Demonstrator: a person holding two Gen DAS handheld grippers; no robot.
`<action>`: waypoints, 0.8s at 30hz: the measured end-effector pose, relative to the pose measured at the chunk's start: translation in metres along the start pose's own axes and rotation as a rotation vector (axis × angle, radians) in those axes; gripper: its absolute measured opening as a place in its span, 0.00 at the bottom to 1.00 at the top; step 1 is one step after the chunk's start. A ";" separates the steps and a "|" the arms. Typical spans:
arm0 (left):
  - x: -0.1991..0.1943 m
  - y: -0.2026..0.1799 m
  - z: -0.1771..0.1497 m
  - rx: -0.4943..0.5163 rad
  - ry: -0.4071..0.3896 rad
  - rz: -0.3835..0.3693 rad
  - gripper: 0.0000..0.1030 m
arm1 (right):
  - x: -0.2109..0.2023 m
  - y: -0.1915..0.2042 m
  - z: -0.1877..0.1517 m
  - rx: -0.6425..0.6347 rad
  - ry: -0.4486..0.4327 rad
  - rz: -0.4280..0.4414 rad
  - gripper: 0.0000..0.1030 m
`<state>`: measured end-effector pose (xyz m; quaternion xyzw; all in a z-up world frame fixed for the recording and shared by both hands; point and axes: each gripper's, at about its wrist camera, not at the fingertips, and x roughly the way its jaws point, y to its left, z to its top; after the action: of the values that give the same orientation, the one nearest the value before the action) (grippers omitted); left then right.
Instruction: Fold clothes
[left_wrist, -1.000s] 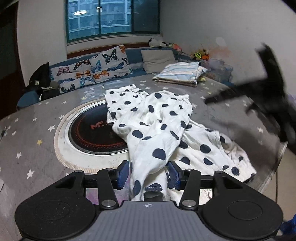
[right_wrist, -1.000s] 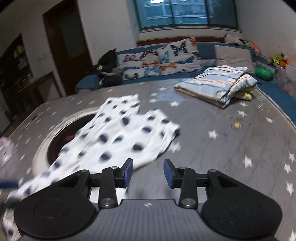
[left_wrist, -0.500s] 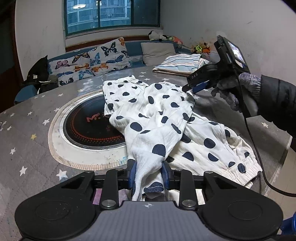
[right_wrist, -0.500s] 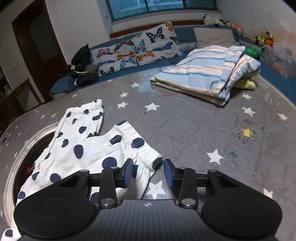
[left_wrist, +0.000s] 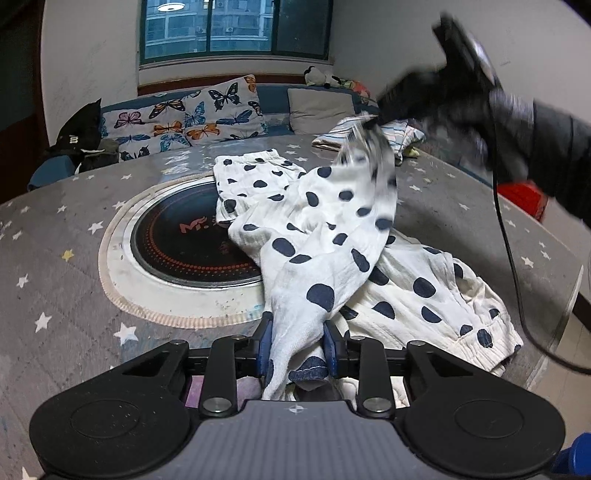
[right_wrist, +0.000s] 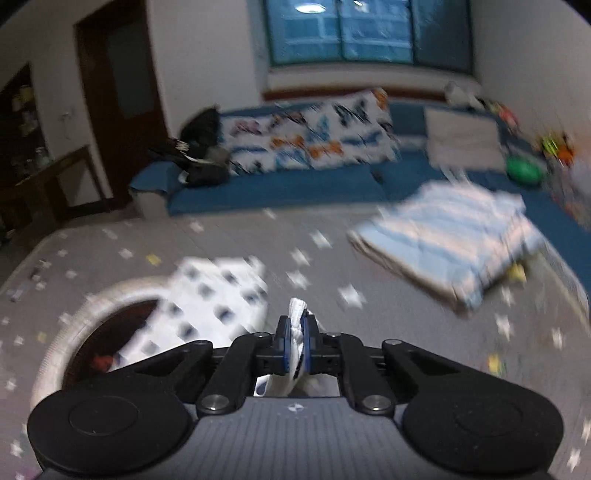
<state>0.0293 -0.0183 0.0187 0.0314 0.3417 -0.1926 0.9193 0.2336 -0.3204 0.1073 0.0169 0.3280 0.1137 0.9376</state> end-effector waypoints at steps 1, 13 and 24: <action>-0.001 0.002 -0.001 -0.010 -0.001 -0.001 0.31 | -0.004 0.010 0.011 -0.021 -0.015 0.016 0.06; -0.021 0.041 -0.023 -0.169 -0.012 0.008 0.16 | 0.025 0.171 0.097 -0.221 -0.093 0.179 0.06; -0.037 0.068 -0.043 -0.303 0.017 0.059 0.16 | 0.073 0.276 0.094 -0.251 -0.040 0.341 0.17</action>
<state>0.0027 0.0654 0.0046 -0.0962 0.3734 -0.1115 0.9159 0.2909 -0.0317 0.1655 -0.0424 0.2852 0.3101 0.9059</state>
